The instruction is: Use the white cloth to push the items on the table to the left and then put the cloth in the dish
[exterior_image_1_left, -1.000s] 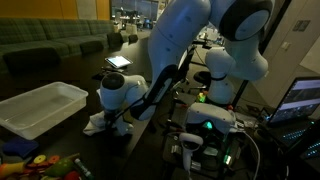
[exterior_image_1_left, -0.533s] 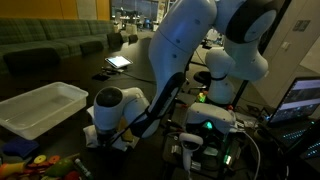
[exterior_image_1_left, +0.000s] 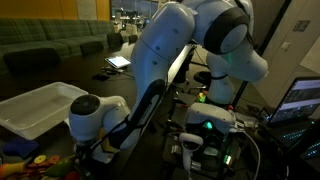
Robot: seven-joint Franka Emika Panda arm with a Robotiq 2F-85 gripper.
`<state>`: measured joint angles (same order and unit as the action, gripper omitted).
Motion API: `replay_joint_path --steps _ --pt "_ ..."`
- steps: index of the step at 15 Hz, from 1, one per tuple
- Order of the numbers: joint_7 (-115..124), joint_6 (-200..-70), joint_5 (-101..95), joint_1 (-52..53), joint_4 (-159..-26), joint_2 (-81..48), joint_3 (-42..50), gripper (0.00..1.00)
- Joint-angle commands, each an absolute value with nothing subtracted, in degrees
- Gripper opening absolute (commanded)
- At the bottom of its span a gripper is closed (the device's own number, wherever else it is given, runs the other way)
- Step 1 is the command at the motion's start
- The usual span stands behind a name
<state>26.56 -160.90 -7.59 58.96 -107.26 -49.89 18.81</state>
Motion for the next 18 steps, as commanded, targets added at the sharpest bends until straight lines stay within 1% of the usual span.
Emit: replay_joint_path --steps 1,7,12,15,18 --pt "23.7 -158.3 -7.6 54.6 -97.6 -53.8 14.4 0.0" --pt "21.0 -155.5 -7.4 51.6 -88.1 -56.3 7.3 0.0" --pt "19.3 -153.3 -7.5 50.4 -81.8 -58.3 3.6 0.0" --pt "19.0 -152.5 -7.7 50.0 -80.3 -58.6 3.0 0.0" --pt "18.5 -151.4 -8.0 49.5 -82.0 -56.4 3.2 0.0"
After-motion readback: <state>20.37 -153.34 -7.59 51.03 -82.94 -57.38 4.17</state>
